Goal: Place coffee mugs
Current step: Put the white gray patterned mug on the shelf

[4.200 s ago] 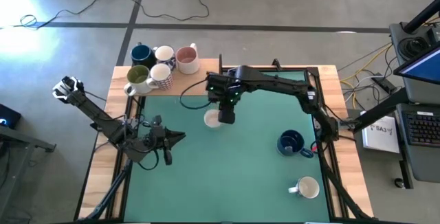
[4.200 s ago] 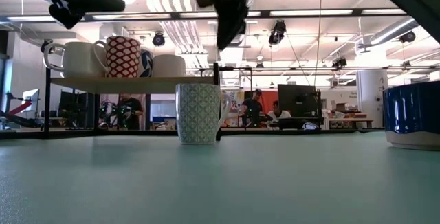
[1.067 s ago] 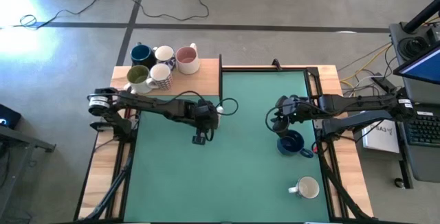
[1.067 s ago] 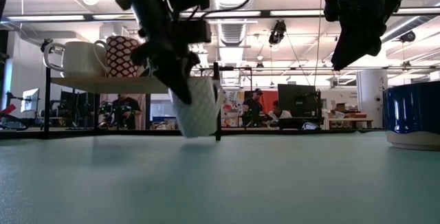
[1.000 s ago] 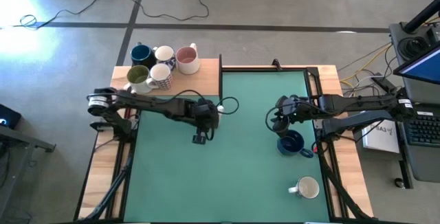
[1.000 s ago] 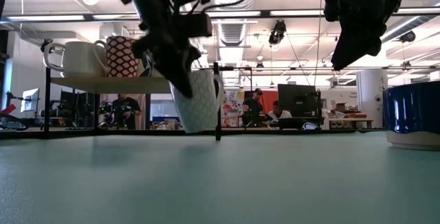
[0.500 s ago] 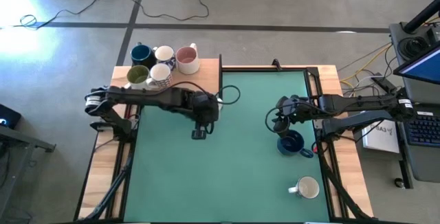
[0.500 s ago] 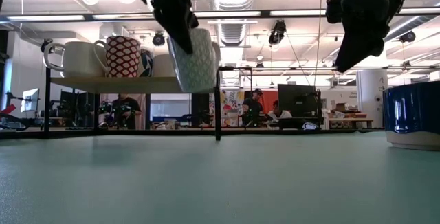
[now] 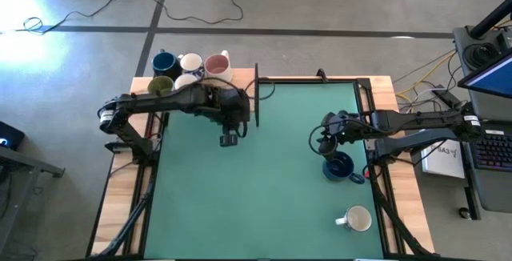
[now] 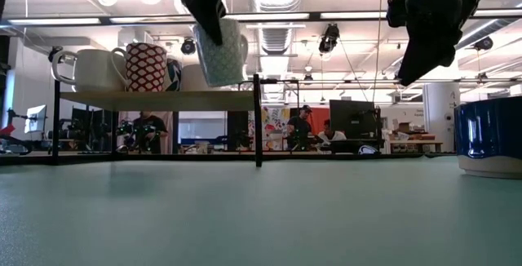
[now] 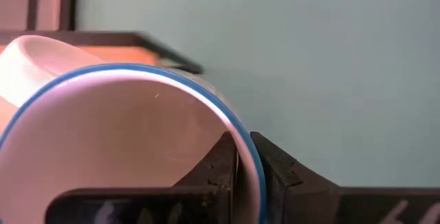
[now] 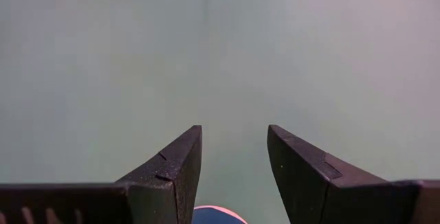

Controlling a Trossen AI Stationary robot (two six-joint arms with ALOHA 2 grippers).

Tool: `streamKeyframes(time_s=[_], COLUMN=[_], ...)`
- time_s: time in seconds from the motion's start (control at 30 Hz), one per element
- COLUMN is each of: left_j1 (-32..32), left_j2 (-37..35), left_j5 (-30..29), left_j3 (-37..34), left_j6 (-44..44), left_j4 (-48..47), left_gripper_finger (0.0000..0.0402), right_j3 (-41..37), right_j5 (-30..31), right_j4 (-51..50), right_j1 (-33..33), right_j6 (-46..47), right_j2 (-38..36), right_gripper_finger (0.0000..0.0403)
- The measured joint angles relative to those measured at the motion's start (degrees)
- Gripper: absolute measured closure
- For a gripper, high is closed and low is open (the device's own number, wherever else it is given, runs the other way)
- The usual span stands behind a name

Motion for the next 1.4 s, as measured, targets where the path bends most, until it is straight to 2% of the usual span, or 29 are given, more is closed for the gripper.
streamKeyframes(time_s=[0.4, 0.77, 1.4], left_j1=[7.74, 9.22, 13.04], left_j2=[0.0, 0.09, 2.67], left_j5=[0.01, 1.14, 2.24], left_j3=[0.14, 0.13, 0.32], left_j6=[6.21, 13.79, 17.8], left_j4=[0.19, 1.8, 6.6], left_gripper_finger=[0.0388, 0.0388, 0.0387], right_j3=[0.0, 0.0, 0.0], right_j5=[0.0, -0.01, -0.02], right_j4=[0.07, 0.17, 0.46], right_j1=[0.0, 0.0, 0.0], right_j6=[0.17, 0.2, 0.2], right_j2=[0.04, 0.07, 0.09], right_gripper_finger=[0.0248, 0.0248, 0.0248])
